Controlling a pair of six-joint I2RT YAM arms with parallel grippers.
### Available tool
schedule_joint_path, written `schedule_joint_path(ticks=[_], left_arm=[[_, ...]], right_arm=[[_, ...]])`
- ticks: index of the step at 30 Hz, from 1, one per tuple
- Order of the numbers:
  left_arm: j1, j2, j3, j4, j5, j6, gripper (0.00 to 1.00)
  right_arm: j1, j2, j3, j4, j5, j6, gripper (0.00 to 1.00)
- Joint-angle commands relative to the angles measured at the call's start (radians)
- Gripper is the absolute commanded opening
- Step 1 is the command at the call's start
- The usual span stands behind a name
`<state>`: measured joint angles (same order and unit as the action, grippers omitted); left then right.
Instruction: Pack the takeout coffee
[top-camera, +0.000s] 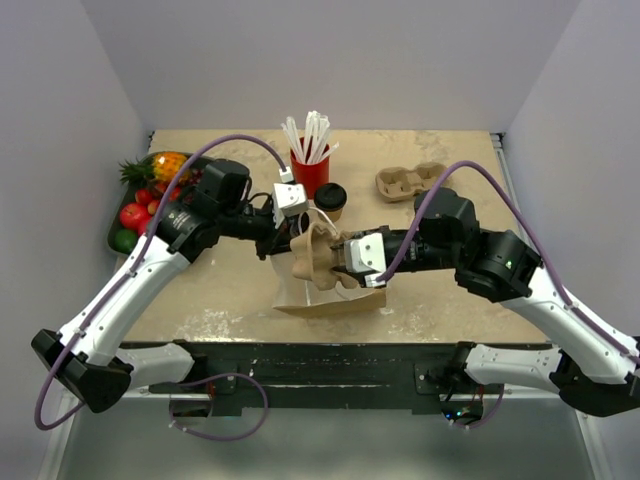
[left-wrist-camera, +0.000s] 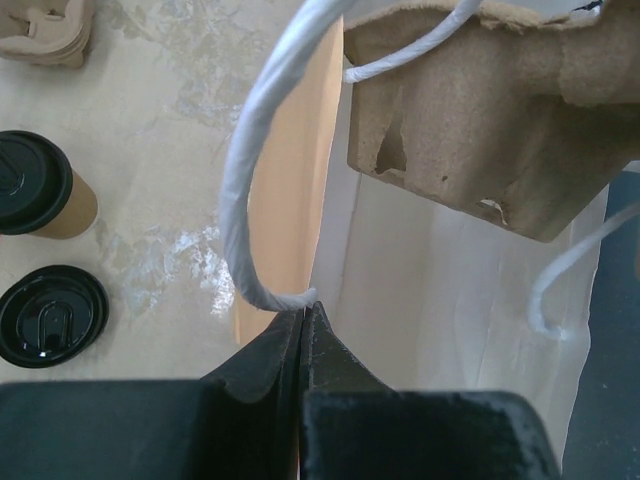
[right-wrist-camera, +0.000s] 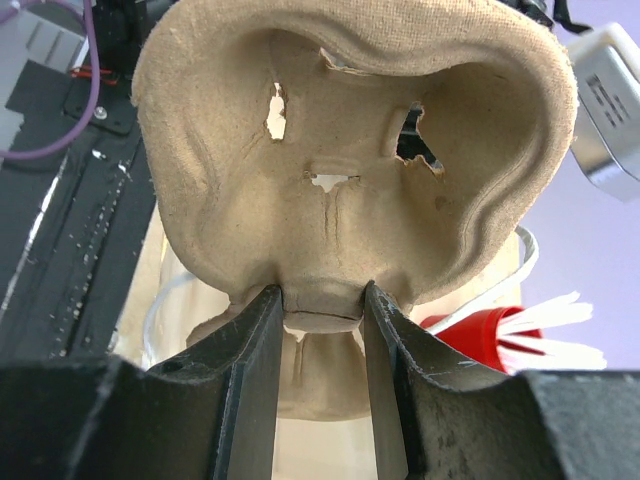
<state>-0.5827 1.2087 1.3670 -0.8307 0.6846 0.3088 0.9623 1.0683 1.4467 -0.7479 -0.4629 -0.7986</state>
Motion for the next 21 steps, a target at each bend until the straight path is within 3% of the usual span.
schedule_joint_path(ticks=[1,11,21], left_arm=[[0.003,-0.038,-0.014,0.041,0.039,0.006,0.0],[0.004,-0.08,-0.057,0.061,0.027,0.013,0.0],[0.004,-0.087,-0.035,0.067,0.056,-0.005,0.0]], right_arm=[[0.004,-0.019,0.006,0.056,0.043,0.147,0.0],[0.004,-0.03,0.0,0.099,0.11,0.312,0.0],[0.004,0.019,-0.017,-0.007,0.144,0.236,0.0]])
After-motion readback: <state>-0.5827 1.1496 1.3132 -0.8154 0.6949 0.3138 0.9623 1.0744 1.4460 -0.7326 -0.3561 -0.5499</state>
